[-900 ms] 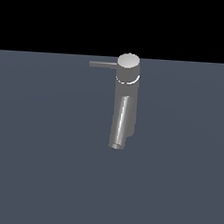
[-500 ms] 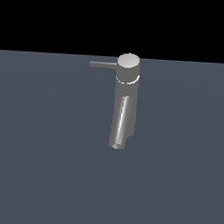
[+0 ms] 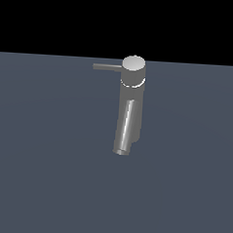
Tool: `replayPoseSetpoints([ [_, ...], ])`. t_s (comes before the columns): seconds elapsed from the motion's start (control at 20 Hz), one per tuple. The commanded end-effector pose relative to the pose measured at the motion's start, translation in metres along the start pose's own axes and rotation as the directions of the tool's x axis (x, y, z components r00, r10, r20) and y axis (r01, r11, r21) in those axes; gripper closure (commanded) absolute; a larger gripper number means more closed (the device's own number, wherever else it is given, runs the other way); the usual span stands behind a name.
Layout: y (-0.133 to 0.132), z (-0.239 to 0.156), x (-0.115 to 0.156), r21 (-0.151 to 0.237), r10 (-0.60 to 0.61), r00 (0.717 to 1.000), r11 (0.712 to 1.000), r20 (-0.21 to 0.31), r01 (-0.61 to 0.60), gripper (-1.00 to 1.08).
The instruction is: Turn on the faucet by rotating a designated handle.
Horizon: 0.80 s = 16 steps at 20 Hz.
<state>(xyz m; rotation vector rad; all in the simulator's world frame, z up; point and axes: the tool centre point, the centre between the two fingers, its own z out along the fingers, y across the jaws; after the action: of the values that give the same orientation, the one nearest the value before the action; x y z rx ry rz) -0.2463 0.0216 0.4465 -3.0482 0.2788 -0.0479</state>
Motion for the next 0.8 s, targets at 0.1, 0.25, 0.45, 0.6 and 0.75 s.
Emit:
replayPoseSetpoints([
  [0.1,-0.01,0.016,0.007,0.03,0.109,0.993,0.994,-0.034,-0.108,1.08],
  [0.25,-0.018,0.029,0.014,0.055,0.193,0.98,0.98,-0.058,-0.19,1.08],
  [0.45,-0.028,0.044,0.025,0.092,0.303,0.949,0.951,-0.086,-0.296,1.08],
  [0.6,-0.035,0.056,0.033,0.121,0.382,0.918,0.921,-0.105,-0.369,1.08],
  [0.75,-0.041,0.066,0.043,0.151,0.456,0.882,0.887,-0.12,-0.437,1.08],
])
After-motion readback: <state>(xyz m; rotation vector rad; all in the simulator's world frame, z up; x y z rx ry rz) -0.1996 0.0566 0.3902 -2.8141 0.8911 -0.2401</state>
